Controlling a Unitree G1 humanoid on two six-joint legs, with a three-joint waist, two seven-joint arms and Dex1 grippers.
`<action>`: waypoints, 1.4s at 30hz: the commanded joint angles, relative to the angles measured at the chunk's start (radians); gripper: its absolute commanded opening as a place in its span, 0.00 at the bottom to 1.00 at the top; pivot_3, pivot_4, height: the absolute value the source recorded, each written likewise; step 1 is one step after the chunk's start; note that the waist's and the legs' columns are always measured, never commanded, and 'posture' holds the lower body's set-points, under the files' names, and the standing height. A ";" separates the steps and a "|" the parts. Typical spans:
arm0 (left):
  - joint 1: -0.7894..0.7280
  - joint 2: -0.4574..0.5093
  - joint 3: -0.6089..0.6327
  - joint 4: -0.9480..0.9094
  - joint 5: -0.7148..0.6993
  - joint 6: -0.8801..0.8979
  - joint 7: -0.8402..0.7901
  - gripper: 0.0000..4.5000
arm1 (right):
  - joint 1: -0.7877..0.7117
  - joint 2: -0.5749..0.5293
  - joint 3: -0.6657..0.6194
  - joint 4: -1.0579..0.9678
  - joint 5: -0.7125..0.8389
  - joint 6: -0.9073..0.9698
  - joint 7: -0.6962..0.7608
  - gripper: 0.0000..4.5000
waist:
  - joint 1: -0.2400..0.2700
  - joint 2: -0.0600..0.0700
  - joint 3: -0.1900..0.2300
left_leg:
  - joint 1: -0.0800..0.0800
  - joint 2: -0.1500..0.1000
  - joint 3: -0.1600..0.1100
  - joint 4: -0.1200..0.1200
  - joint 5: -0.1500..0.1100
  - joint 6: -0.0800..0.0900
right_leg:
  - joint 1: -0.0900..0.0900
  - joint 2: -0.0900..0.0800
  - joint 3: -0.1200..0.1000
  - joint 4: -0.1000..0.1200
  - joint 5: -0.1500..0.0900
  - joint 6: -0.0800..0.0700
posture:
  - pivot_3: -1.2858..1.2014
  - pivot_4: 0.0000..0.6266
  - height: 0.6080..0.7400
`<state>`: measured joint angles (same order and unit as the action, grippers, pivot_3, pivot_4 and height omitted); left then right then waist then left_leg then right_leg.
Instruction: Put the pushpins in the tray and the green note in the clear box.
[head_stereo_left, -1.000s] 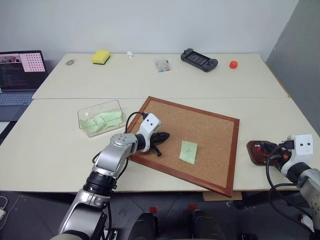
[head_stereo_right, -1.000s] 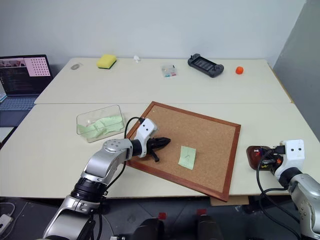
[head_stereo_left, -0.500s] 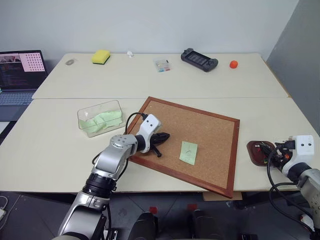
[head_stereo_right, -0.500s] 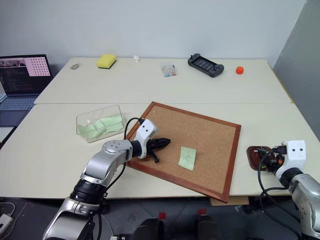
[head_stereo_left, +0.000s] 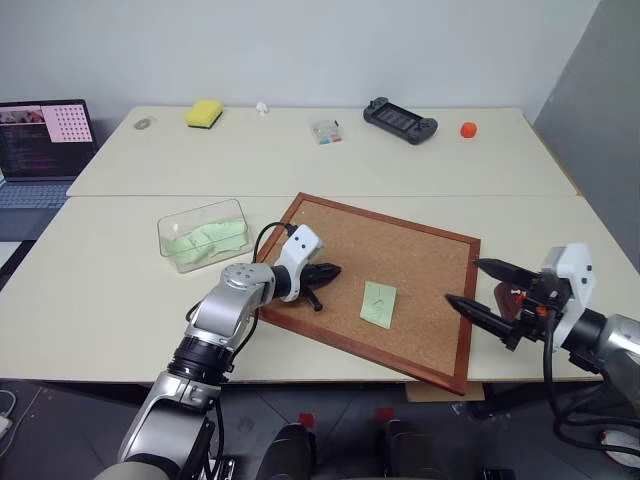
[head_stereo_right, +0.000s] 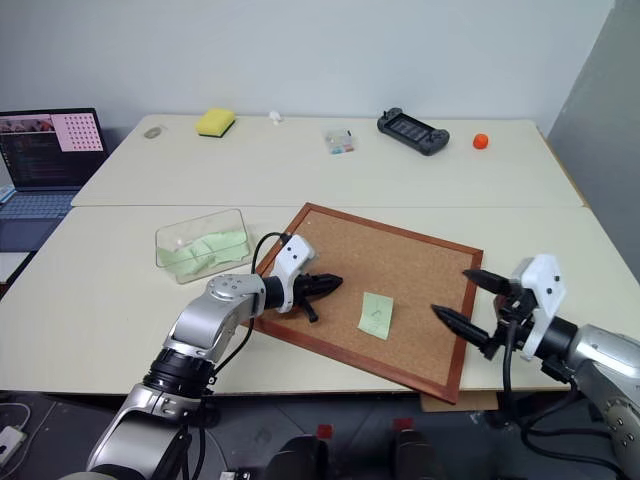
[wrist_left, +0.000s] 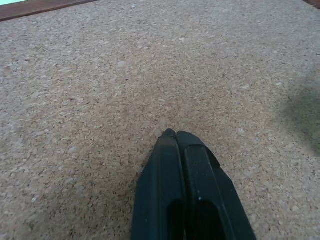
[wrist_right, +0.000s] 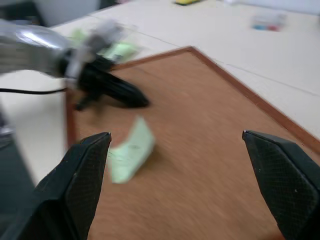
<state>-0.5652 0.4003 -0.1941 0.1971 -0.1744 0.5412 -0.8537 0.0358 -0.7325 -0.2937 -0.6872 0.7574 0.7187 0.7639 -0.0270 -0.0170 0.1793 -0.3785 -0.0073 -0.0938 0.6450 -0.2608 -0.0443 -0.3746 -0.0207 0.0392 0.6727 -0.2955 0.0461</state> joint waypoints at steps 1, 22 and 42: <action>-0.043 0.092 0.065 -0.021 -0.096 -0.017 -0.180 0.10 | -0.027 -0.016 0.080 -0.005 -0.002 -0.032 0.057 1.00 | -0.002 -0.003 0.002 | -0.001 0.001 0.000 0.000 0.000 0.000 | -0.002 0.000 0.000 0.000 0.000 0.000 | 0.52 0.24 1.00; -0.202 0.113 -0.054 0.189 -0.149 -0.122 -0.596 0.95 | 0.024 0.020 0.191 0.005 -0.058 -0.145 0.071 1.00 | -0.001 -0.005 0.005 | -0.013 0.000 -0.001 0.001 0.000 0.000 | -0.013 -0.001 -0.001 0.004 0.003 -0.007 | 0.52 0.24 1.00; -0.257 -0.106 -0.098 0.431 -0.056 -0.267 -0.620 1.00 | 0.178 0.035 0.083 -0.128 -0.002 -0.102 -0.098 1.00 | -0.005 -0.005 0.005 | -0.012 -0.001 0.000 0.002 0.000 0.000 | -0.013 0.001 0.000 0.007 0.003 -0.007 | 0.52 0.24 1.00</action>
<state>-0.8078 0.2977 -0.2840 0.6340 -0.2420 0.2967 -1.4537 0.2091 -0.7011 -0.1793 -0.7811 0.7312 0.6252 0.6729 -0.0317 -0.0224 0.1844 -0.3905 -0.0080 -0.0939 0.6466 -0.2607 -0.0443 -0.3881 -0.0197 0.0389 0.6796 -0.2929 0.0394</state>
